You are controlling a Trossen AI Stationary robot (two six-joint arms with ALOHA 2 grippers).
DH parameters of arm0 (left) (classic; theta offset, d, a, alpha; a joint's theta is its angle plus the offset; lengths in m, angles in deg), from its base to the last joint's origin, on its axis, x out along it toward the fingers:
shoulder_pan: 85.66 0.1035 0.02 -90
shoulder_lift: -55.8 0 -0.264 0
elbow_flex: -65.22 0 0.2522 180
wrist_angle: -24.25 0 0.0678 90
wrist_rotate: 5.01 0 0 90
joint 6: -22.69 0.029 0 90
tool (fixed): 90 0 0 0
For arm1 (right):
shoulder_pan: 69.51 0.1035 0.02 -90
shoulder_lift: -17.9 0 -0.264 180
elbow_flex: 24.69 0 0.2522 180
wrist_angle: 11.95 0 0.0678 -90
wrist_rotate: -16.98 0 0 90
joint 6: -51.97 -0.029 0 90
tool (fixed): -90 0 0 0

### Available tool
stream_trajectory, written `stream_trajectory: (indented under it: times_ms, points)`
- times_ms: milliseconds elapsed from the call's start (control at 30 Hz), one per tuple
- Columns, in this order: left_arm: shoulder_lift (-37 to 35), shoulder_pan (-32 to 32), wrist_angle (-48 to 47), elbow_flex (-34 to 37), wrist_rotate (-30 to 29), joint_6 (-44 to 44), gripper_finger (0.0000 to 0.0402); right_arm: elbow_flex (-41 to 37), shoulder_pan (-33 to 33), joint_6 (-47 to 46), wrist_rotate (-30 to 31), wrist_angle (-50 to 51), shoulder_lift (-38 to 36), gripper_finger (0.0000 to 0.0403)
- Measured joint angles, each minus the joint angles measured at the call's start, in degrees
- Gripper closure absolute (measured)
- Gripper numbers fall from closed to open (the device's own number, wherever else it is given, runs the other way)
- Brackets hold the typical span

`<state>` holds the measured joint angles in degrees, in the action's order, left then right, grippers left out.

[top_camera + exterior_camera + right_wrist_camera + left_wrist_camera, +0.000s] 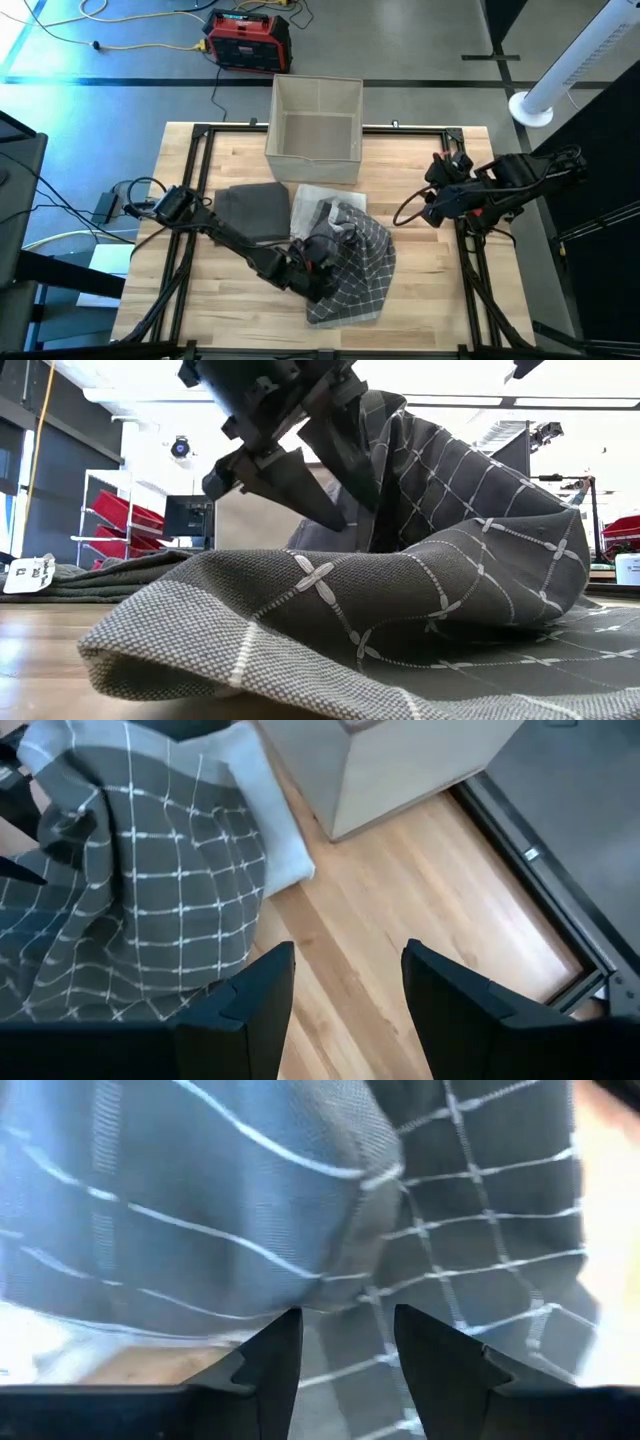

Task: Fold towel
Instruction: Fold the gray squared towel

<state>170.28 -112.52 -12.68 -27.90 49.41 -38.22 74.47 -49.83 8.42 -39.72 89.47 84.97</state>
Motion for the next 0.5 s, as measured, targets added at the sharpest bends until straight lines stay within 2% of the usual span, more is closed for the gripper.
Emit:
stream_trajectory:
  times_ms: [200, 300, 500]
  points:
    - [0.0, 0.3, -4.8, 0.0, -1.6, -4.4, 0.0247, 0.0, 0.0, -0.4, 0.5, 0.0, 0.0, 0.0231]
    - [0.0, 0.7, -4.6, 0.0, -3.2, -4.3, 0.0247, 0.0, 0.0, -0.6, 0.8, 0.0, 0.0, 0.0231]
    - [0.8, 1.9, -4.1, 0.0, -2.4, -2.4, 0.0259, 0.0, 0.0, -1.5, 0.4, 0.0, 0.0, 0.0231]
